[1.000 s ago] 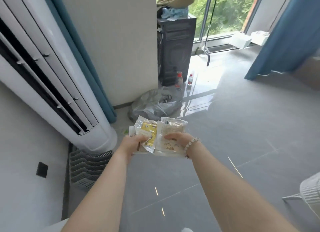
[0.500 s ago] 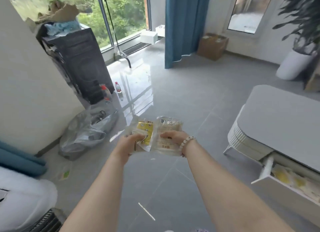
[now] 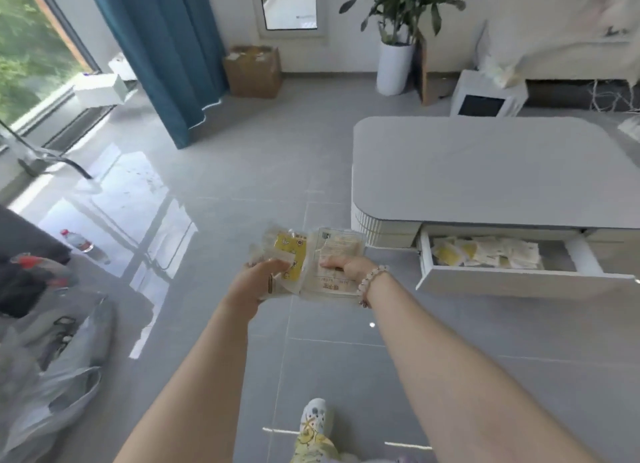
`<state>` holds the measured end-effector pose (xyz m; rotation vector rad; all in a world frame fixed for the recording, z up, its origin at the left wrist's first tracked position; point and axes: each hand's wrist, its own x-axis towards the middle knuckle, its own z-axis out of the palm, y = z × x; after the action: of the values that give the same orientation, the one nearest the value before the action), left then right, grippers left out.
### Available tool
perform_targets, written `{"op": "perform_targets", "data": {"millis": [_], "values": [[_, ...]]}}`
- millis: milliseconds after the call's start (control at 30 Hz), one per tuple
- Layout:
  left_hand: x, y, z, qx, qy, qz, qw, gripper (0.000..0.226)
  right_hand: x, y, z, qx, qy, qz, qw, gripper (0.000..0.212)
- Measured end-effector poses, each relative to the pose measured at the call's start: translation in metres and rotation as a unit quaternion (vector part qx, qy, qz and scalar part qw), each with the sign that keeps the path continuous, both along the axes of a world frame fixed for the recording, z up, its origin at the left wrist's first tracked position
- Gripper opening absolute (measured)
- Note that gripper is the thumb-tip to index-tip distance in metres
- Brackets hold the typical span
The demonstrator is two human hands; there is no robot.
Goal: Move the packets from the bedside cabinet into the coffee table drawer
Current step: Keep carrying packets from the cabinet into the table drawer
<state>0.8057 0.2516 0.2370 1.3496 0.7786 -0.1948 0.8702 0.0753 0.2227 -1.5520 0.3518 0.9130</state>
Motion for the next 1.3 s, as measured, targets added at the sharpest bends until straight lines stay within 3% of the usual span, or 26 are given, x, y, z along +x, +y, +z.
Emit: {"op": "perform_targets", "data": {"millis": [133,567,667,967,1167,1300], "values": [[0.05,-0.023,0.006,-0.005,-0.018,-0.075,0.997,0.027,0.017,-0.029,0.021,-0.013,-0.021,-0.07,0.997,0.044],[0.142,-0.101,-0.011,-0.026,0.012,-0.259,0.966,0.015,0.036,-0.098,-0.004,-0.044,0.0,-0.265,0.963,0.045],[0.151,-0.118,-0.017,-0.033,0.012,-0.302,0.953,0.025,0.032,-0.114,-0.011,-0.06,0.018,-0.303,0.951,0.045],[0.169,-0.18,-0.023,-0.027,0.036,-0.362,0.931,0.035,0.016,-0.166,-0.009,-0.084,0.061,-0.361,0.927,0.043],[0.185,-0.241,-0.02,-0.012,0.027,-0.379,0.925,0.024,0.028,-0.218,-0.007,-0.057,0.06,-0.393,0.916,0.053],[0.19,-0.292,-0.012,-0.002,0.022,-0.392,0.92,0.01,0.033,-0.265,-0.005,-0.052,0.057,-0.414,0.907,0.043]]}}
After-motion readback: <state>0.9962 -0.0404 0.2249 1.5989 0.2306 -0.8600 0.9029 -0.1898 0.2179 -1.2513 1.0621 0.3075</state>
